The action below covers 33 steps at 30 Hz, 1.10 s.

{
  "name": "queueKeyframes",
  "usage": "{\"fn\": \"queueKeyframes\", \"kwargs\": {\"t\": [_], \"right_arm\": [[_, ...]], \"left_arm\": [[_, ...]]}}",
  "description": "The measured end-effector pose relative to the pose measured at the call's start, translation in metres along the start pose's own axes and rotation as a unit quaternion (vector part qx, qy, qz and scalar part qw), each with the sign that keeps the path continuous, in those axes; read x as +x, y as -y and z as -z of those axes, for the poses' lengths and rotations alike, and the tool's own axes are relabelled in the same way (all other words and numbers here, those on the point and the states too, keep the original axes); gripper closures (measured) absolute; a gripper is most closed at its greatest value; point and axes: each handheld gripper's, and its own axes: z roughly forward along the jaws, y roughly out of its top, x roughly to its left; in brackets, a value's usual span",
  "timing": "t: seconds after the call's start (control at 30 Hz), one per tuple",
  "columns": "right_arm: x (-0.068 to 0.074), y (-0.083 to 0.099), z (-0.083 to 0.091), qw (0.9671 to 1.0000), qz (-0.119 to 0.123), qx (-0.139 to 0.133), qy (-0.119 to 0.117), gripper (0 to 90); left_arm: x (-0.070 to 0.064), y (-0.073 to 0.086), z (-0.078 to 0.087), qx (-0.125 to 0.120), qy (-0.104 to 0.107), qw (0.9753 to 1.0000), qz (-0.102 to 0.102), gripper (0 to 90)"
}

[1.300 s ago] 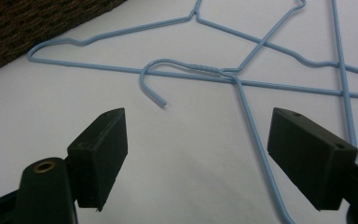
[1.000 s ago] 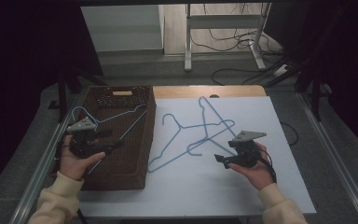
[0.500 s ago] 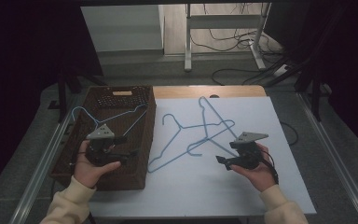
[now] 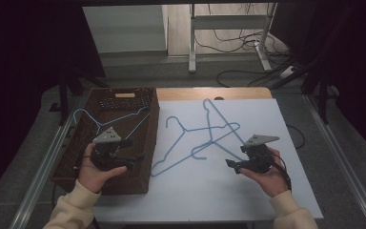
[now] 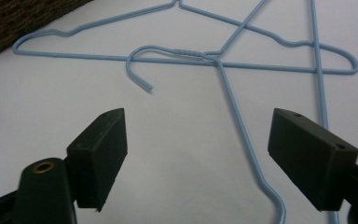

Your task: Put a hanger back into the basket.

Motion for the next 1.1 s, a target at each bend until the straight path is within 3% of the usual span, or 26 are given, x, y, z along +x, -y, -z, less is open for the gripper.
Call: {"fn": "queueKeyframes", "kwargs": {"t": [0.33, 0.53, 0.57, 0.6, 0.7, 0.87, 1.1], "right_arm": [[-0.015, 0.000, -0.002, 0.9993, -0.019, 0.024, 0.020, 30.3], [-0.028, -0.007, -0.008, 0.9979, -0.041, 0.041, 0.028, 43.0], [-0.034, -0.009, -0.011, 0.9971, -0.050, 0.045, 0.035, 54.0], [-0.037, -0.010, -0.012, 0.9968, -0.048, 0.049, 0.041, 58.6], [-0.046, -0.014, -0.017, 0.9956, -0.048, 0.063, 0.049, 68.7], [-0.061, -0.019, -0.031, 0.9928, -0.055, 0.099, 0.038, 87.8], [-0.064, -0.015, -0.047, 0.9872, -0.043, 0.150, 0.032, 90.0]], "left_arm": [[0.003, -0.001, -0.006, 0.017, 0.002, 0.9998, -0.004, 23.4], [0.003, -0.001, -0.007, 0.026, 0.002, 0.9996, -0.007, 22.9], [0.002, -0.001, -0.006, 0.026, 0.002, 0.9996, -0.007, 22.9], [0.001, -0.002, -0.006, 0.026, 0.002, 0.9996, -0.008, 22.9], [0.000, -0.002, -0.004, 0.022, 0.000, 0.9997, -0.010, 22.9], [-0.001, -0.003, -0.001, 0.017, -0.003, 0.9997, -0.014, 23.2], [-0.001, -0.003, -0.001, 0.015, -0.005, 0.9997, -0.016, 23.4]]}}
